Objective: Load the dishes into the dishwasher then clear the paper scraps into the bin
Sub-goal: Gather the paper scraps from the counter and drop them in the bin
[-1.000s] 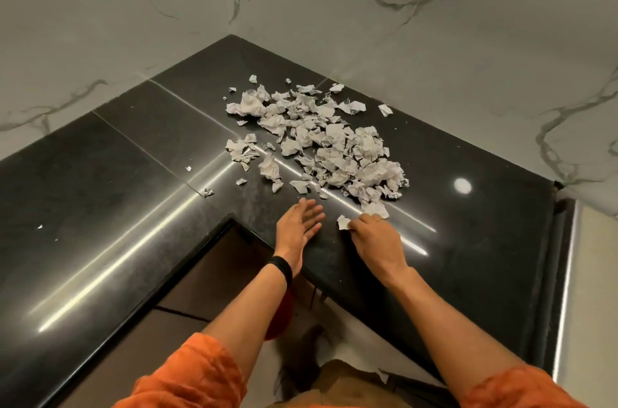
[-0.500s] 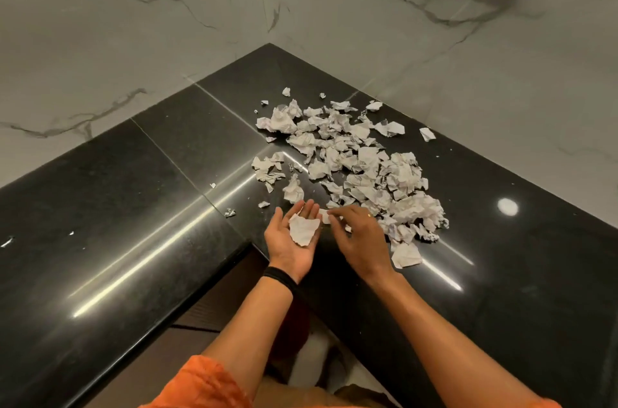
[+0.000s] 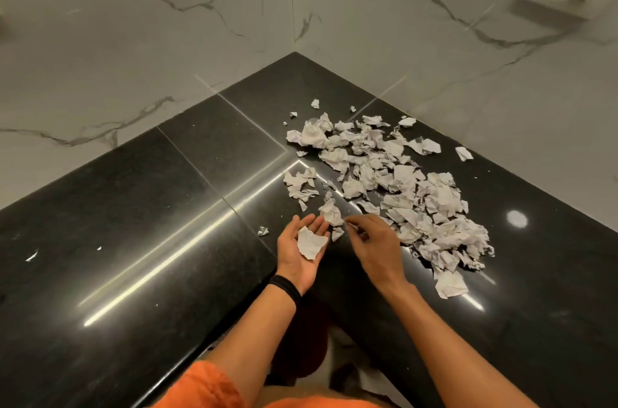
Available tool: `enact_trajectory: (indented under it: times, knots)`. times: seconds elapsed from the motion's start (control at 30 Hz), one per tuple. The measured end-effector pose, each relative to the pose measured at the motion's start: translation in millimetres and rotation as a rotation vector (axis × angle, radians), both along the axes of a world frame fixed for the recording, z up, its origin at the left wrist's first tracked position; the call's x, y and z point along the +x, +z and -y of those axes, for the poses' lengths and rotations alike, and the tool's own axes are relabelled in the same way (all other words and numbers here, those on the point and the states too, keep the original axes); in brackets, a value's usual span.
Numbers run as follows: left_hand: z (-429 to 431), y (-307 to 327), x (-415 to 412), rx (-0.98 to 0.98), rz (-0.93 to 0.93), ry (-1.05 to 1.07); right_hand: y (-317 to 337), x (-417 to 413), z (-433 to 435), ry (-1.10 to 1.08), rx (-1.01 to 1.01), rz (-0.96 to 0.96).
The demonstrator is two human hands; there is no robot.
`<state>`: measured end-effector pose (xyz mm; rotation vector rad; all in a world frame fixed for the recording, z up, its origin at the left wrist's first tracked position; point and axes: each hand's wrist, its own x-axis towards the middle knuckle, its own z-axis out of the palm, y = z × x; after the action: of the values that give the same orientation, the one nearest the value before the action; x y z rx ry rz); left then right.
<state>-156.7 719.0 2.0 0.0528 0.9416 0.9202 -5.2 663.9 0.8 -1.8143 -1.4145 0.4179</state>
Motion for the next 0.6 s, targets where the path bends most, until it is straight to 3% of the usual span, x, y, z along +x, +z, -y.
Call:
enact_trajectory:
  times: [0.13,0.27,0.33,0.47,0.6]
  knots:
    - [-7.5,0.3,0.1,-0.03,0.057,-0.098,14.4,-46.4,-7.2,0.157,-0.031,-0.109]
    - [-18.0,-8.2,-8.3,-0.048,0.107,-0.119,12.5,-49.1,-10.4,-0.009,0.018,-0.145]
    - [-23.3,-12.7,-15.3,-0.072,0.14,-0.11,0.8,-39.4,-13.0,-0.109,-0.054,-0.073]
    - [-34.1,-16.6,-26.8,-0.09,0.131,-0.121,-23.5,-33.4,-18.6,-0.061,-0.255,0.178]
    - [-42.2,-15.5,-37.2,-0.066,0.14,-0.152,-24.6,-42.5,-18.7,-0.066,-0.235,0.181]
